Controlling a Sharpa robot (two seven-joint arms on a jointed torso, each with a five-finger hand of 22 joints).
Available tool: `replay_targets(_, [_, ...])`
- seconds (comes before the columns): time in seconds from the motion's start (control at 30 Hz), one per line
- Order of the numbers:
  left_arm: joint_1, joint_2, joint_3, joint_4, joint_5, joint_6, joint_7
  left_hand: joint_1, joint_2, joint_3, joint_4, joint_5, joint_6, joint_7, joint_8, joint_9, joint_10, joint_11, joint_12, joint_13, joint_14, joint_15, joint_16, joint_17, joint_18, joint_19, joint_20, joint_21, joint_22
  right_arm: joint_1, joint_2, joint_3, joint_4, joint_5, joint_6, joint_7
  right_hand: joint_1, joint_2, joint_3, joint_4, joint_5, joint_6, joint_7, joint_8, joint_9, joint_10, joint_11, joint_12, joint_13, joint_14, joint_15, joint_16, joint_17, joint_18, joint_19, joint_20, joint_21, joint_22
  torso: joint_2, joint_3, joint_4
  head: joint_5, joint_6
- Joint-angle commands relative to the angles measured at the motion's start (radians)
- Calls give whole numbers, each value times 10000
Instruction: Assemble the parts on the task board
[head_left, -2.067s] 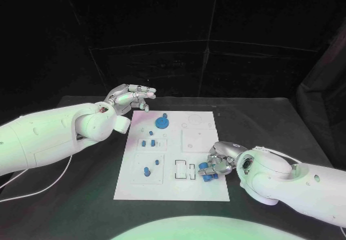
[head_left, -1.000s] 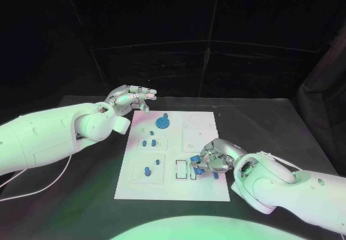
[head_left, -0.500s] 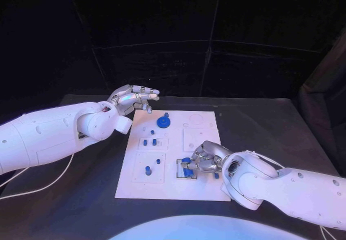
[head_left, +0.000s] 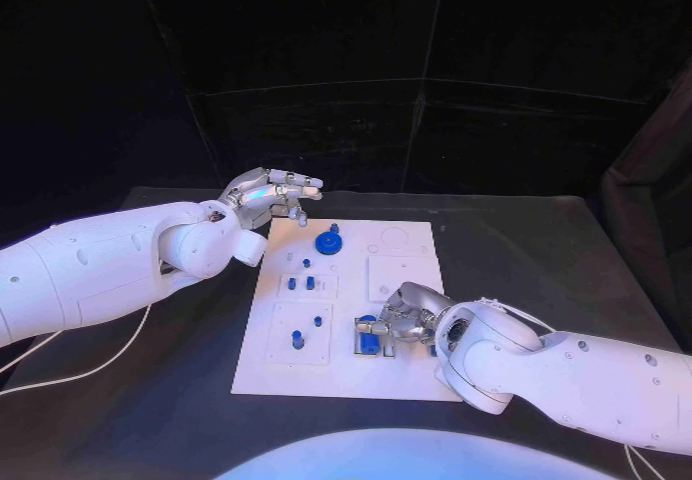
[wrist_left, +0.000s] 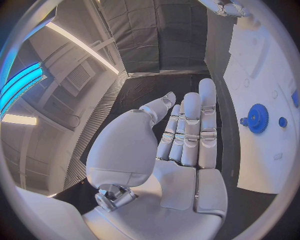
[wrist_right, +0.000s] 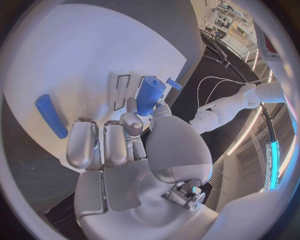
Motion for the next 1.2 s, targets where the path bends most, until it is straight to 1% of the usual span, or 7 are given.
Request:
replay_targets(0.03, [18, 7, 6, 18, -100, 140, 32, 89, 40, -3, -49, -12, -62, 28, 39, -10, -59, -16, 36, -9, -91, 13, 36, -9, 197, -99, 2, -62, -15, 12, 57, 5, -10, -525, 110, -92, -1210, -967, 315, 86, -1320, -252, 96, -41, 66, -360, 4, -704, -564, 220, 10, -256, -321, 37, -107, -5, -164, -257, 1, -5, 1, -1, -7])
replay_targets(0.13, [18, 2, 6, 16, -106, 136, 32, 102, 37, -1, -63, -12, -67, 29, 44, -10, -65, -15, 43, -10, -99, 13, 36, -15, 198, -104, 2, -64, -15, 13, 92, 5, -19, -797, 168, -78, -1672, -1785, 629, 89, -1512, -394, 90, -12, 127, -574, 100, -1202, -967, 192, 8, -409, -502, 64, -177, 33, -257, -431, -3, 0, -17, 14, -6])
replay_targets(0.4, [18, -6, 6, 23, -112, 188, 19, 102, 37, -1, -63, -12, -67, 29, 44, -10, -65, -15, 43, -10, -99, 13, 36, -15, 198, -104, 2, -64, -15, 12, 19, 5, 53, -1176, 265, -62, -1731, -1952, 627, 87, -1528, -476, 111, 11, 165, -684, 119, -1476, -1184, 173, 25, -513, -618, 85, -224, 49, -324, -552, -8, 7, -11, 15, -18])
replay_targets(0.57, [18, -16, 6, 21, -113, 200, 16, 115, 36, 2, -76, -12, -71, 31, 50, -9, -71, -13, 51, -10, -107, 14, 37, -21, 198, -110, 2, -65, -16, 11, -172, 4, 213, -1320, 367, 368, -228, -1227, 1190, -155, -1140, -518, 95, 136, 272, -588, 104, -1454, -1121, 219, 18, -516, -541, 73, -173, 50, -326, -492, -8, 17, -11, 27, -33])
replay_targets(0.7, [18, -22, 6, 15, -113, 205, 16, 115, 36, 2, -76, -12, -71, 31, 50, -9, -71, -13, 51, -10, -107, 14, 37, -21, 198, -110, 2, -65, -16, 10, -386, 4, 333, -1443, 456, 610, 816, -1010, 1301, -731, -858, -543, 85, 216, 342, -552, 94, -1469, -1097, 235, 5, -519, -498, 63, -145, 33, -324, -452, -10, 13, -10, 29, -34])
replay_targets(1.0, [14, -41, 0, 16, -113, 204, 25, 115, 36, 2, -76, -12, -71, 31, 50, -9, -71, -13, 51, -10, -107, 14, 37, -21, 198, -110, 2, -65, -16, 9, -1954, 6, 1033, -754, -36, 1846, 1177, -415, 1221, -921, 416, -793, 181, 0, 263, -522, 152, -1498, -1058, 282, 47, -439, -319, 42, -90, 62, -288, -352, 8, 24, -11, -50, 54])
replay_targets(1.2, [11, -44, -7, -10, -113, 195, 27, 115, 36, 2, -76, -12, -71, 31, 50, -9, -71, -13, 51, -10, -107, 14, 37, -21, 198, -110, 2, -65, -16, 11, -2946, 7, 1162, -529, 420, 2110, 1179, -373, 1096, -946, 504, -870, 235, -207, 162, -480, 197, -1446, -993, 300, 81, -383, -225, 24, -55, 91, -245, -257, -37, -9, -56, -132, 58])
